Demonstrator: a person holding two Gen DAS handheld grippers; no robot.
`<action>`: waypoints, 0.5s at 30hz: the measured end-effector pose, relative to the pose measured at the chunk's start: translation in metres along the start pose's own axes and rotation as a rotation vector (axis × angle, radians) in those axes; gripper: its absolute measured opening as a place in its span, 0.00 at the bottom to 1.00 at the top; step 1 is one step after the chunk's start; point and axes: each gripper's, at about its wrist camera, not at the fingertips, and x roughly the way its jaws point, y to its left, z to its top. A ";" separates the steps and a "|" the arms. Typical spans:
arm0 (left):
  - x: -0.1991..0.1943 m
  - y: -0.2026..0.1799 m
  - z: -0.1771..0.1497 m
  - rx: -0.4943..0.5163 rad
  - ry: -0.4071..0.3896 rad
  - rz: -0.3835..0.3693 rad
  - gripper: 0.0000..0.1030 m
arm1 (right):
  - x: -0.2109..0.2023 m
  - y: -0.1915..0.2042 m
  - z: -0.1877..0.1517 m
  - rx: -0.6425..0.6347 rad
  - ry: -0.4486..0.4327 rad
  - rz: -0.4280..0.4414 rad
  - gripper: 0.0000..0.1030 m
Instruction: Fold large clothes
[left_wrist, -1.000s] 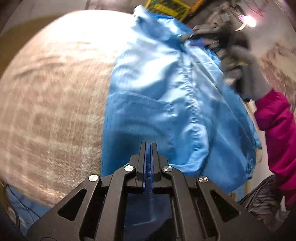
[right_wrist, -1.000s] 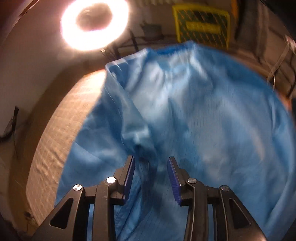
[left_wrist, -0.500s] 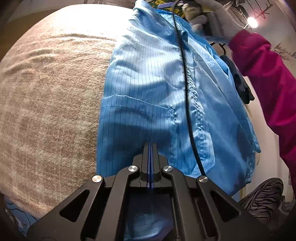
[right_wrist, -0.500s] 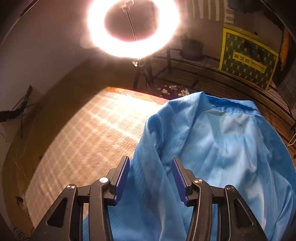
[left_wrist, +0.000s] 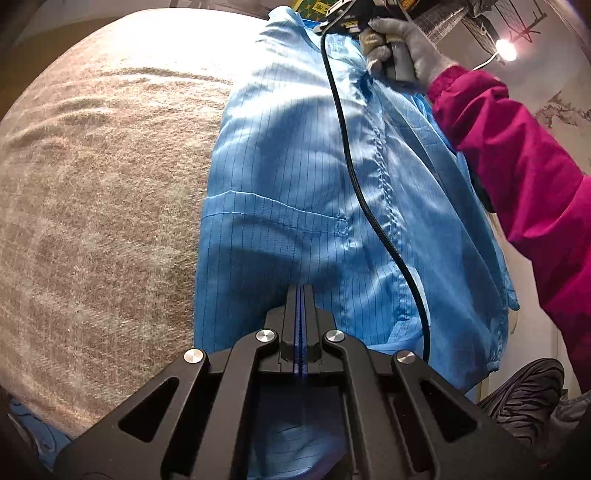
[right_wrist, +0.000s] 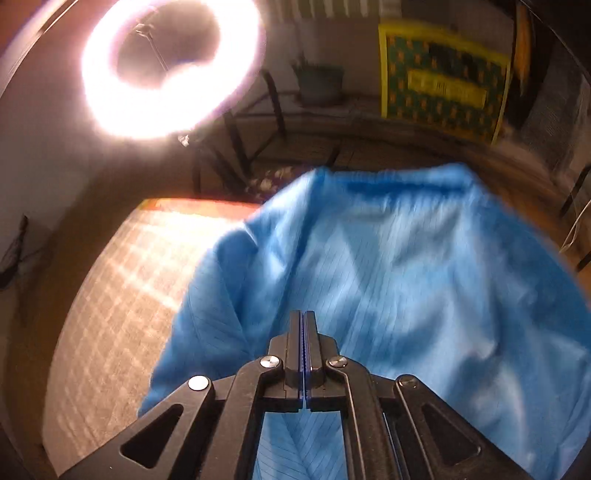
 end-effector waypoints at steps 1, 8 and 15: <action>0.000 0.000 0.000 -0.002 -0.001 0.000 0.00 | -0.003 -0.001 -0.001 0.011 -0.019 0.025 0.04; -0.005 -0.002 -0.002 0.002 -0.027 0.050 0.00 | -0.031 0.039 -0.002 -0.085 -0.051 0.244 0.27; -0.022 0.002 -0.002 -0.024 -0.081 0.067 0.00 | 0.002 0.075 -0.034 -0.151 0.106 0.238 0.27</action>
